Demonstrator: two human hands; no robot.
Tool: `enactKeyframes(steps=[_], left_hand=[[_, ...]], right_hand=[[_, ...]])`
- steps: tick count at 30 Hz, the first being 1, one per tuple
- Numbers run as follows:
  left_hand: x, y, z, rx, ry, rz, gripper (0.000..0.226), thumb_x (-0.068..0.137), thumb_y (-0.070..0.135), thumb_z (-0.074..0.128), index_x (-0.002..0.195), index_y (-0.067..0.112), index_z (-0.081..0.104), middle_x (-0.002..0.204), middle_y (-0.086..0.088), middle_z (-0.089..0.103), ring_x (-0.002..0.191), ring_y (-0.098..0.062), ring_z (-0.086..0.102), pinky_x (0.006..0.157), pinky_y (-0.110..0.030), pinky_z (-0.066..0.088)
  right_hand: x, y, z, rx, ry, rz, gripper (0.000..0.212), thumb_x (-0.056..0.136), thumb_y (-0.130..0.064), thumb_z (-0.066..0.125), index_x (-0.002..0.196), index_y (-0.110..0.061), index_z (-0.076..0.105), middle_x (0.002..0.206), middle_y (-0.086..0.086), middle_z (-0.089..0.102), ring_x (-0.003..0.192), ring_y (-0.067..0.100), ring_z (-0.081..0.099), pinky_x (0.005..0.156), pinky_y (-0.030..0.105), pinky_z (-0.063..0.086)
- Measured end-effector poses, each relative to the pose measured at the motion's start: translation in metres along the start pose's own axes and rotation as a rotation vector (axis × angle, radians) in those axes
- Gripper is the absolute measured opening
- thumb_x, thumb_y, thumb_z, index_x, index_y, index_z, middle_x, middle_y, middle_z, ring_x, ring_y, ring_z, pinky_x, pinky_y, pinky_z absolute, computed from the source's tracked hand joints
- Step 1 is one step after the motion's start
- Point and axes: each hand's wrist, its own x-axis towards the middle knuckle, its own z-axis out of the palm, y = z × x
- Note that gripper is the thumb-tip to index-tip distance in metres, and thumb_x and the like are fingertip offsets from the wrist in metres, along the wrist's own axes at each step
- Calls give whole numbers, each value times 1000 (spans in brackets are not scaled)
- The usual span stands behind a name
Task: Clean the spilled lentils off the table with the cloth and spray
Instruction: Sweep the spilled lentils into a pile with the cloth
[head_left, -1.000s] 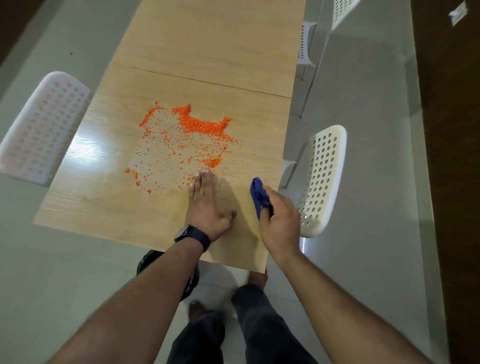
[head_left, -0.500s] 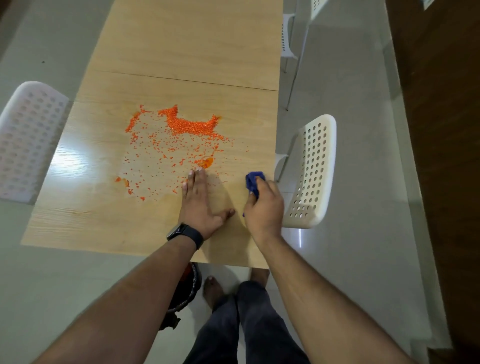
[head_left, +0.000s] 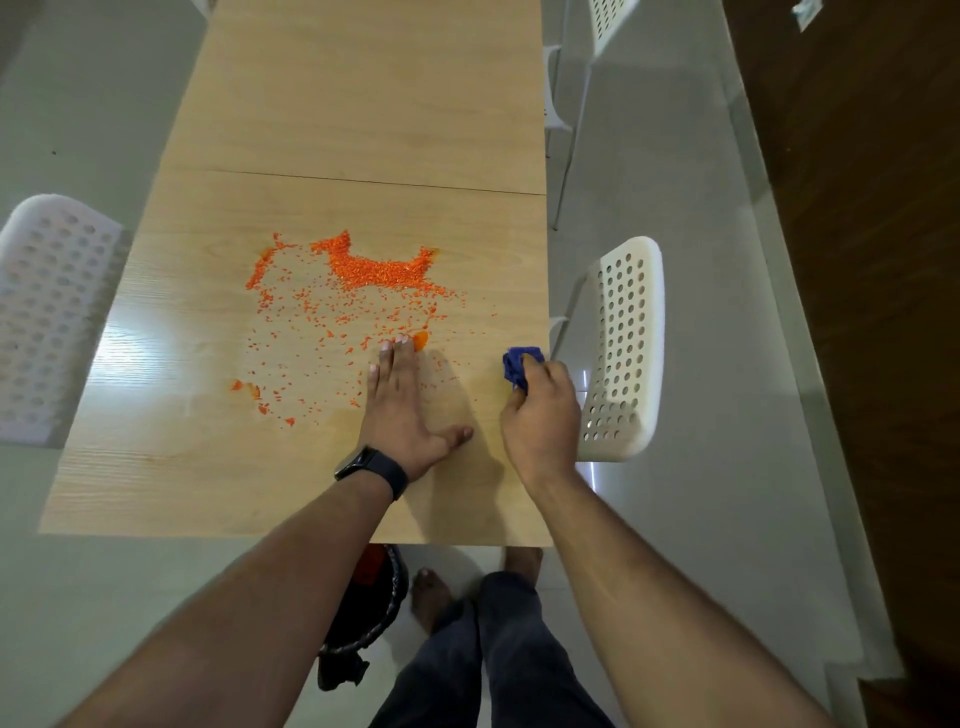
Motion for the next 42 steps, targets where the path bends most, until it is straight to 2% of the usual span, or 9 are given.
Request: enactKeyframes(steps=[6,9,12,16,22,26,29,36,42], left_hand=[[8,-2,-5,-9,-44,1,136,68,43,82,165,11,-8,174,-7,-2,160,-22,-12,130,-42,-7],[11,-6,-8,-36,-38,7,133,63,48,73,165,13,-5,175,-7,1,160,-23,-10,128,-37,-10],[15,-6,-12,-21,-47,10,149,61,60,88,165,14,-8,174,-5,-3,160,-22,-11,129,-37,-9],[23,0,-15,-8,-13,-31,152,61,69,88,165,16,-9,174,-3,-4,160,-20,-13,129,-39,-9],[38,1,-10,-16,56,-142,145,68,74,80,165,15,-11,174,-4,-6,160,-22,-12,128,-36,-9],[42,4,-12,-50,33,-179,135,66,48,74,165,10,-9,174,-9,-6,160,-23,-13,130,-42,-7],[42,2,-11,-85,88,-201,131,69,46,77,165,10,-5,174,-10,-1,160,-21,-10,130,-40,-7],[59,14,-6,-37,127,-242,141,71,75,77,164,14,-10,174,-6,-6,159,-20,-13,128,-36,-10],[73,18,-7,-61,153,-307,143,70,75,78,165,15,-11,174,-5,-4,160,-21,-11,127,-35,-9]], right_hand=[[8,-35,23,155,-113,-50,45,93,-5,63,138,-6,65,124,7,63,110,24,62,101,37,53],[14,-44,20,298,-212,-109,40,92,-1,66,130,-11,72,111,5,69,97,16,63,92,29,54],[24,-36,6,362,-82,-137,42,89,4,65,129,-9,72,108,3,70,95,15,65,89,24,53],[58,-10,-9,214,105,-54,43,92,-1,63,134,-7,68,116,6,67,100,18,64,93,26,51],[85,-26,21,61,-70,-125,45,96,-6,59,141,-7,62,128,8,61,115,28,59,102,40,52],[80,-54,38,188,-211,-200,47,97,-7,62,144,-9,61,132,5,62,118,23,61,109,34,49],[81,-59,40,285,-342,-282,47,94,-2,62,140,-8,65,128,7,66,115,21,63,105,28,50],[136,-19,9,240,-124,-279,45,94,-3,61,139,-8,64,118,6,65,103,22,63,91,31,53],[156,-34,33,23,-194,-298,46,95,-7,58,141,-5,60,126,9,61,113,29,58,97,44,53]])
